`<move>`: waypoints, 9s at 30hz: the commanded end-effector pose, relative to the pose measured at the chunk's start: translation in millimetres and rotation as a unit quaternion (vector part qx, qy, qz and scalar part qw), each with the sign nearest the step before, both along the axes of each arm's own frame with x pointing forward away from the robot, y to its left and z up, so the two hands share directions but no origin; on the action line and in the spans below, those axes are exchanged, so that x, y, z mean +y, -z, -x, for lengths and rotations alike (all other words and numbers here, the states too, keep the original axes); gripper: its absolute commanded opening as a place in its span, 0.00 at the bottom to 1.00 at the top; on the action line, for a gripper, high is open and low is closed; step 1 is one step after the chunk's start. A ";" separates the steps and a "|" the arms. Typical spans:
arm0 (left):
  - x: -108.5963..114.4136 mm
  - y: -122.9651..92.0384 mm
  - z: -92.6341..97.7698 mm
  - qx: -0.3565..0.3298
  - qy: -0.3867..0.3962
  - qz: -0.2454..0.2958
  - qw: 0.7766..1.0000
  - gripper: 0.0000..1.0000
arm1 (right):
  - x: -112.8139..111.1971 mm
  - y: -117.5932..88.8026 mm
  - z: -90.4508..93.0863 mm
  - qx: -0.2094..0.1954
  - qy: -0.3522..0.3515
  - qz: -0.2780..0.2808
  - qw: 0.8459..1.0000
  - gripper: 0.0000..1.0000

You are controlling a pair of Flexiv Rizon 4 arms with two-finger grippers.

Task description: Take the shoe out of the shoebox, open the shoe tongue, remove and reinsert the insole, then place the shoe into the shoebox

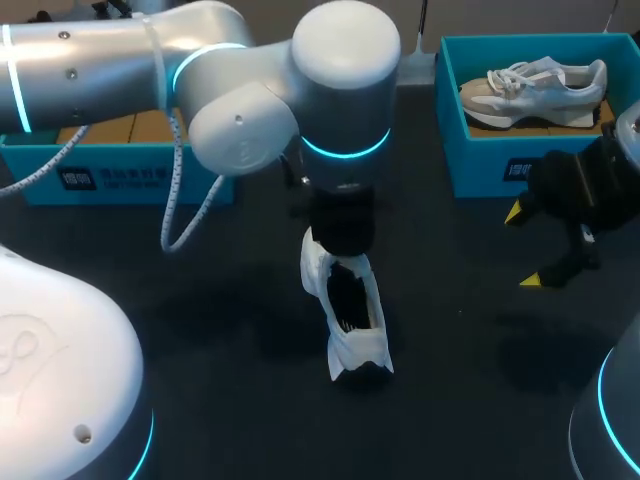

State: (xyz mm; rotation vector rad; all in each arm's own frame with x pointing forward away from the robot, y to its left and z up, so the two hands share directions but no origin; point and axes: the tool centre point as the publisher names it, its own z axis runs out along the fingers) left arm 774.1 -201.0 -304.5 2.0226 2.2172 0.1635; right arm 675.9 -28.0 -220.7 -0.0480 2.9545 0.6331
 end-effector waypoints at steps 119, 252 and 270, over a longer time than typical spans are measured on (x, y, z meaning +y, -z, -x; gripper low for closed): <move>-0.7 -10.8 162.0 0.062 -0.721 0.152 0.673 1.00 | 0.7 1.7 0.2 -0.001 0.001 0.001 1.000 1.00; 119.1 -119.1 111.0 0.102 -0.608 0.037 0.787 0.00 | 0.7 1.7 0.2 -0.001 0.001 0.001 1.000 1.00; 243.2 -121.3 44.6 0.106 -0.651 0.061 0.749 0.00 | 0.7 1.7 0.2 -0.001 0.001 0.001 1.000 1.00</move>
